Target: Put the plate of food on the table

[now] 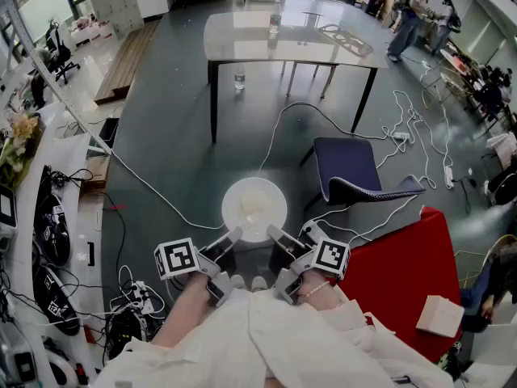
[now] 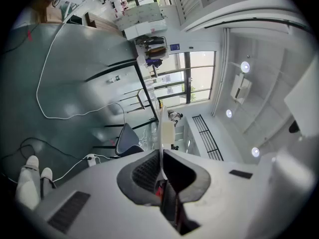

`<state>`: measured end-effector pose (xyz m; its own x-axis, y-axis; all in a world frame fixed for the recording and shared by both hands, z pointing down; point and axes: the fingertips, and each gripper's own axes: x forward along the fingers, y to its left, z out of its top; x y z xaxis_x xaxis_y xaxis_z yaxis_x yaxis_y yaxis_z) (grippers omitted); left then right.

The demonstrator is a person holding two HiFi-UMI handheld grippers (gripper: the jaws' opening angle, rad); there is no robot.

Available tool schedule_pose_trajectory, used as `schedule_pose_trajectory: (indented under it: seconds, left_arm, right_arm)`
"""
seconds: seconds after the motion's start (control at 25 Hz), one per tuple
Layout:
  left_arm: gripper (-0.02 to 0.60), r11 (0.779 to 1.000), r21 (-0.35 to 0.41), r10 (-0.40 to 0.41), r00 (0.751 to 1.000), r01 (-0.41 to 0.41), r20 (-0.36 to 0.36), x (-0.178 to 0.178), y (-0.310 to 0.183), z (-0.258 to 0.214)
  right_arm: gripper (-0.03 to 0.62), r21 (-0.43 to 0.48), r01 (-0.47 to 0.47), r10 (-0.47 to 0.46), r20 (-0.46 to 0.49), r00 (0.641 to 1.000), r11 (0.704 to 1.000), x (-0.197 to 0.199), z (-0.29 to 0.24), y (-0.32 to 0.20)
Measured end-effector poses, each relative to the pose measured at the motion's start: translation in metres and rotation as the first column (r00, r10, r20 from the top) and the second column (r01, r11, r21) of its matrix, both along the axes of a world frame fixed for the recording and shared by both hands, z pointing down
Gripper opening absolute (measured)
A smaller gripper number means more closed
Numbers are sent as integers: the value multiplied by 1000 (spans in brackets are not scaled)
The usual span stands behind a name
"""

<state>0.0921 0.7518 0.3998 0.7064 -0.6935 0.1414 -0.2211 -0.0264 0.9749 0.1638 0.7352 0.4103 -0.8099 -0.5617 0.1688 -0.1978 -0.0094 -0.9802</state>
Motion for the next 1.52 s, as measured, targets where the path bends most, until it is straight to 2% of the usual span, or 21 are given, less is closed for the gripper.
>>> schedule_pose_trajectory:
  seconds: [0.28,0.4,0.64,0.76,0.92,1.24,1.44,1.52]
  left_arm:
    - [26,1000,-9,6,1000,-6,-28,-4,10,-2]
    - [26,1000,-1,15,1000,-15,-4,-6,10,1]
    - [26,1000,-24,8,1000,-9,-17,-10,12,-2]
    - [26,1000,-13,26,1000,-26,6,-5,5,-5]
    - [26,999,-21,43,999,-44,-18,-3,3,-8]
    - [26,998,-42,35,995,-38,-89,-19,-2,-11]
    - [26,998,-16,57,995,-59,-79,-40,-6,-6]
    - [26,998,-31,55,994,-58,-91,-42,-5,-5]
  right_arm:
    - [14,15,12,-12,-11,1000,1000,-5,1,8]
    - [14,18,18,-18,-19,1000,1000,-6,0,9]
    - [14,22,12,-11,-42,999,1000,-10,-1,12]
    - [14,32,-5,7,-46,999,999,-4,-6,8]
    - [14,47,-15,17,-59,998,999,-2,-8,5]
    - [14,49,-19,22,-55,998,999,-21,-6,-2]
    - [14,57,-25,27,-46,999,998,-44,-4,-4]
    - [14,53,-34,37,-54,998,998,-46,1,-3]
